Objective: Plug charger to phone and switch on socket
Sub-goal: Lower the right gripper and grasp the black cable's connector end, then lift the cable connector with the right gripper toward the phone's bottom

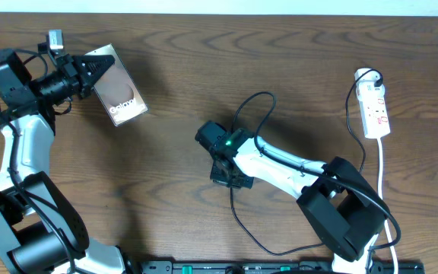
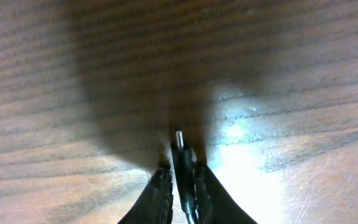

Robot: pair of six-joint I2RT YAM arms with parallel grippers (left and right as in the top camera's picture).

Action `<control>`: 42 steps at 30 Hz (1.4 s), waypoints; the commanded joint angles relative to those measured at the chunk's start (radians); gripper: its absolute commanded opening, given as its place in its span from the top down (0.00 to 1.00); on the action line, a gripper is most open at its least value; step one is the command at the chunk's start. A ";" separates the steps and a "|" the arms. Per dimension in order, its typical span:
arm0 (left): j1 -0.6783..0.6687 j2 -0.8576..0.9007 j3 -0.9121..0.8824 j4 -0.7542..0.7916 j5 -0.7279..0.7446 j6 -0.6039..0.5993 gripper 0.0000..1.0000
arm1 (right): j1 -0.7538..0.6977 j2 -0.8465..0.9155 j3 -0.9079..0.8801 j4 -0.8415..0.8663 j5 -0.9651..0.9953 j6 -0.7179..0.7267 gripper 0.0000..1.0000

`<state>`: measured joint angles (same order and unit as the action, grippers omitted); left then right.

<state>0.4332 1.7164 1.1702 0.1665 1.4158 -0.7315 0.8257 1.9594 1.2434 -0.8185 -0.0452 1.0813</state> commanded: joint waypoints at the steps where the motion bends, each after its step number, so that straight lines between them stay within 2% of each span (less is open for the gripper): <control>1: 0.005 -0.010 0.025 0.007 0.043 0.018 0.93 | -0.009 0.039 -0.010 0.007 0.027 0.006 0.94; 3: 0.005 -0.010 0.025 0.007 0.043 0.018 0.93 | -0.009 0.039 -0.010 0.007 0.027 0.006 0.99; 7: 0.005 -0.010 0.025 0.007 0.043 0.018 0.92 | -0.009 0.039 -0.009 0.021 0.008 -0.024 0.99; 13: 0.005 -0.010 0.025 0.007 0.043 0.018 0.92 | -0.028 0.036 -0.009 0.263 -0.340 -0.372 0.99; 15: 0.005 -0.010 0.025 0.007 0.043 0.017 0.93 | -0.041 0.036 -0.009 0.395 -0.596 -0.517 0.99; 19: 0.005 -0.010 0.025 0.008 0.059 0.017 0.93 | -0.058 0.036 -0.010 0.507 -0.822 -0.656 0.99; 25: 0.005 -0.010 0.025 0.008 0.062 0.018 0.93 | -0.092 0.046 -0.010 0.573 -0.988 -0.803 0.99; 28: 0.005 -0.010 0.025 0.008 0.062 0.018 0.93 | -0.113 0.076 -0.010 0.633 -1.042 -0.809 0.99; 31: 0.005 -0.010 0.025 0.008 0.062 0.018 0.93 | -0.147 0.144 -0.010 0.749 -1.189 -0.802 0.99; 36: 0.005 -0.010 0.025 0.008 0.062 0.018 0.93 | -0.174 0.291 -0.010 1.078 -1.450 -0.584 0.99; 39: 0.005 -0.010 0.025 0.008 0.062 0.022 0.93 | -0.174 0.299 -0.010 1.184 -1.454 -0.528 0.99; 42: 0.000 -0.010 0.025 0.008 0.061 0.025 0.93 | -0.172 0.298 -0.009 1.392 -1.453 -0.379 0.99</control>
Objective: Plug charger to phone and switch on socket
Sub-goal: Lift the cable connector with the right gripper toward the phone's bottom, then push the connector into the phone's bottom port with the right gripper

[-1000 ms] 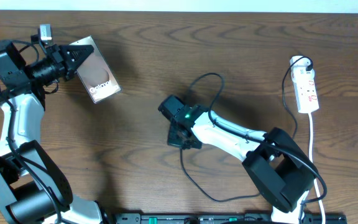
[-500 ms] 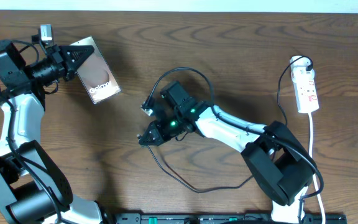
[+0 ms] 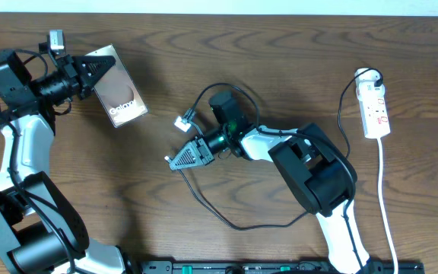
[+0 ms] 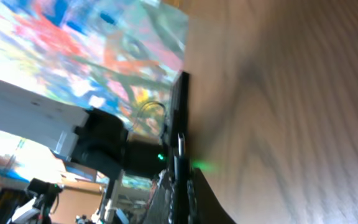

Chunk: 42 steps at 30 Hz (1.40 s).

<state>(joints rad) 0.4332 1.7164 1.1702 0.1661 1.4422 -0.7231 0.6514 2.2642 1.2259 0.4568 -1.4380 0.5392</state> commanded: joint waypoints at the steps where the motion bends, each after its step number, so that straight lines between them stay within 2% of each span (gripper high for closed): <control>1: -0.001 -0.010 0.025 0.008 0.035 0.020 0.92 | 0.003 -0.007 0.008 0.172 -0.060 0.200 0.99; 3: -0.014 -0.010 0.025 0.008 0.034 0.020 0.93 | 0.001 -0.007 0.009 0.455 -0.031 0.418 0.99; 5: -0.032 -0.010 0.025 0.008 0.031 0.020 0.93 | 0.001 -0.007 0.011 0.613 0.002 0.529 0.99; 7: -0.045 -0.010 0.025 0.008 0.031 0.020 0.92 | 0.000 -0.007 0.011 0.679 0.035 0.588 0.99; 12: -0.081 -0.010 0.025 0.008 0.008 0.019 0.93 | -0.003 -0.007 0.011 0.707 0.084 0.617 0.99; 17: -0.111 -0.010 0.025 0.008 -0.084 0.011 0.93 | -0.004 -0.007 0.011 0.723 0.151 0.624 0.99; 21: -0.112 -0.010 0.025 0.015 -0.165 0.003 0.92 | -0.019 -0.007 0.012 0.874 0.176 0.722 0.99; 24: -0.112 -0.010 0.025 0.068 -0.171 -0.033 0.93 | -0.036 -0.007 0.012 0.937 0.179 0.767 0.99; 30: -0.112 -0.010 0.025 0.195 -0.172 -0.131 0.93 | -0.044 -0.007 0.012 0.940 0.183 0.772 0.99; 34: -0.112 -0.010 0.025 0.201 -0.164 -0.148 0.92 | -0.044 -0.007 0.013 0.953 0.219 0.815 0.99; 39: -0.117 -0.010 0.025 0.202 -0.137 -0.154 0.93 | -0.044 -0.007 0.016 1.058 0.242 0.917 0.99; 42: -0.126 -0.010 0.025 0.203 -0.132 -0.154 0.93 | -0.044 -0.007 0.016 1.062 0.258 0.923 0.99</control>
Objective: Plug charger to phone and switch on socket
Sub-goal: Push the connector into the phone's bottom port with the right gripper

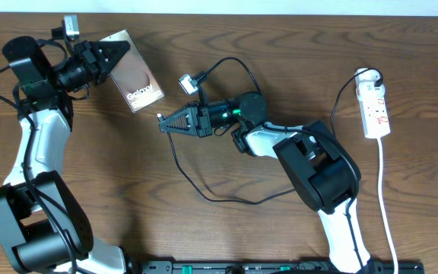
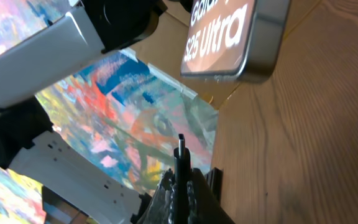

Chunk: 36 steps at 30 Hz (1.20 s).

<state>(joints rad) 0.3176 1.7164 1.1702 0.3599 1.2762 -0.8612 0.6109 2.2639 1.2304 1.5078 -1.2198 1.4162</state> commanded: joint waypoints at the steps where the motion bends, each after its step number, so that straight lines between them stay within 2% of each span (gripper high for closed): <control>1: -0.015 -0.010 0.025 0.009 0.037 -0.016 0.93 | -0.003 -0.006 0.011 0.011 0.040 0.047 0.99; 8: -0.042 -0.010 0.025 0.009 0.040 -0.016 0.93 | -0.003 -0.006 0.011 0.023 0.066 0.098 0.99; 36: -0.050 -0.010 0.025 0.009 0.078 -0.015 0.93 | -0.003 -0.006 0.011 0.028 0.090 0.103 0.99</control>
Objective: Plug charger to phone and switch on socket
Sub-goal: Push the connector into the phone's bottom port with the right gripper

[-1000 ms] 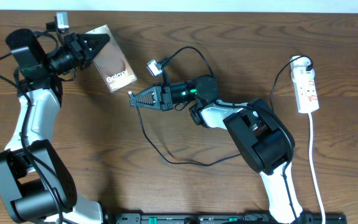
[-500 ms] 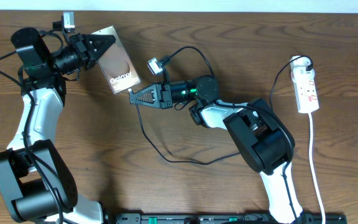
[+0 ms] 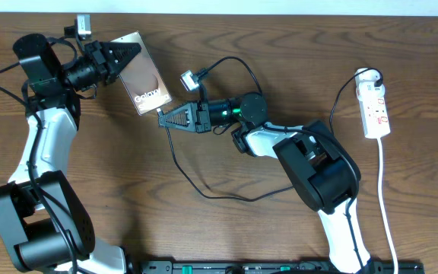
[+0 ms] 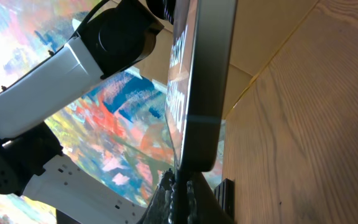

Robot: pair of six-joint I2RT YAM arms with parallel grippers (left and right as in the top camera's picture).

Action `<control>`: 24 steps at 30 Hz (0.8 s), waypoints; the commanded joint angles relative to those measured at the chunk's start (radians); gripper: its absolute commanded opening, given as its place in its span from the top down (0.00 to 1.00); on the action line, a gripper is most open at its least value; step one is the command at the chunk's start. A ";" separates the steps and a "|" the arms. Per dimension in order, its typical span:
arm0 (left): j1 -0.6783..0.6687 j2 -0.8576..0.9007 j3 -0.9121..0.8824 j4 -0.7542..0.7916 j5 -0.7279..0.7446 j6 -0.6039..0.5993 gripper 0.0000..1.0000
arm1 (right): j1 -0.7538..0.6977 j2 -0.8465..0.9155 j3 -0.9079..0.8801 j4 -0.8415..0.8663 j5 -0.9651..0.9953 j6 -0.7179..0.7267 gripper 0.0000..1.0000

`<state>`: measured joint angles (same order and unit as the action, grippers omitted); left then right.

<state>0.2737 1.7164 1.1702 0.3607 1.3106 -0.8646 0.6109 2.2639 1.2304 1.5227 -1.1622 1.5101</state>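
Held up off the table in the overhead view is a phone [image 3: 147,76] with a brown "Galaxy" screen, and my left gripper [image 3: 122,57] is shut on its top end. My right gripper [image 3: 163,116] is shut on the black charger plug, whose tip meets the phone's lower edge. The right wrist view shows the phone [image 4: 205,81] edge-on just above my right gripper [image 4: 180,186], and the plug's tip is hidden against that edge. The black cable [image 3: 204,190] loops across the table. At the far right lies the white socket strip [image 3: 376,106].
The cable's white USB end [image 3: 188,78] hangs just right of the phone. A white lead [image 3: 385,190] runs from the socket strip towards the front edge. The left arm [image 4: 98,50] fills the background of the right wrist view.
The left gripper has brought the phone right and down. Its lower edge now sits on the plug tip, where a gap showed before. The right gripper has hardly moved.
At first my right gripper pointed down at mid-table, shut on the plug, with the phone held at the far left. Then it was raised and turned leftward. Later it aimed at the nearer phone across a gap, and now plug and phone edge meet.
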 commanded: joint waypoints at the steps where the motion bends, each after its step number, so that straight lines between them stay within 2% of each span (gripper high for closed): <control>1: -0.010 -0.010 0.025 0.008 0.043 -0.008 0.92 | -0.003 -0.006 0.011 0.013 0.032 0.009 0.99; 24: -0.018 -0.010 0.025 0.008 0.066 0.025 0.93 | -0.003 -0.006 0.011 0.015 0.040 0.031 0.99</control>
<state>0.2672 1.7164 1.1702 0.3634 1.3125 -0.8570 0.6113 2.2639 1.2304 1.5234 -1.1667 1.5349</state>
